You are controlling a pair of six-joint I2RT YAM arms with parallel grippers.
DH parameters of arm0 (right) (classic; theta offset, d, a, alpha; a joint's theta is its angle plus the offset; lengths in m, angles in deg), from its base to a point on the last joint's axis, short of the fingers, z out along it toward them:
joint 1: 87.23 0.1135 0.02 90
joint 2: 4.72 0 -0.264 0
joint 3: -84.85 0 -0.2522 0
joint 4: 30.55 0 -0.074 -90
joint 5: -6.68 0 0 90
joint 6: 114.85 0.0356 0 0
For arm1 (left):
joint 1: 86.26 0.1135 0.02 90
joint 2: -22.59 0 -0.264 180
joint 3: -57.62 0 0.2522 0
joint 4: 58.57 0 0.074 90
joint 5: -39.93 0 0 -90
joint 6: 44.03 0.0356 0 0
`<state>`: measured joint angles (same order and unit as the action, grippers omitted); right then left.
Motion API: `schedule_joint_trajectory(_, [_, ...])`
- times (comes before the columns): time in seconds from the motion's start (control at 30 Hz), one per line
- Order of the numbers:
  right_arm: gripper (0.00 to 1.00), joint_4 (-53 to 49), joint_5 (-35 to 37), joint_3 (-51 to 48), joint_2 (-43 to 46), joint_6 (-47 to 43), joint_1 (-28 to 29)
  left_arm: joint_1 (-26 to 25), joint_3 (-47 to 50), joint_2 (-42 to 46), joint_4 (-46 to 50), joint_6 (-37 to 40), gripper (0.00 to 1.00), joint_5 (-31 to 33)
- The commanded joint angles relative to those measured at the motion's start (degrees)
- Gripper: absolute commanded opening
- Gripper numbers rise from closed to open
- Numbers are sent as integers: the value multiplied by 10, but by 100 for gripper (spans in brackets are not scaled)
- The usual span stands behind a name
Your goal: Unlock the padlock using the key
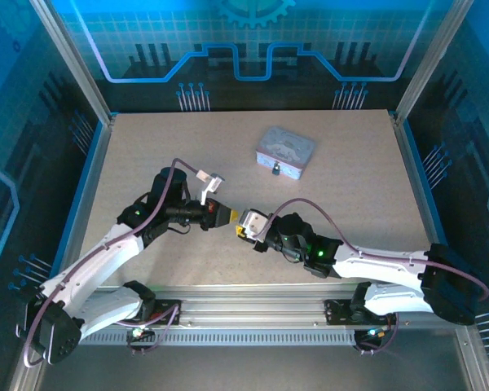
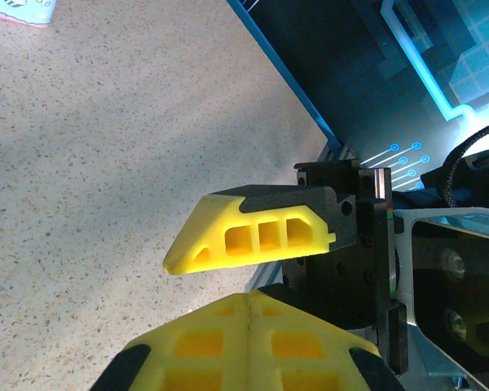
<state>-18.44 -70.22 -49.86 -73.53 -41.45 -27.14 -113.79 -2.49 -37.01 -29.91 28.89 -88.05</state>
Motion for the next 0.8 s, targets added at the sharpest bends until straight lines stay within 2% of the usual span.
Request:
schedule_joint_trajectory(0.0, [36,27,7,8,7,-6,9,4,2,7,-6,-8,0,-15])
schedule_joint_trajectory(0.77, [37,32,9,7,20,1,17,6,6,6,-9,-9,0,-8])
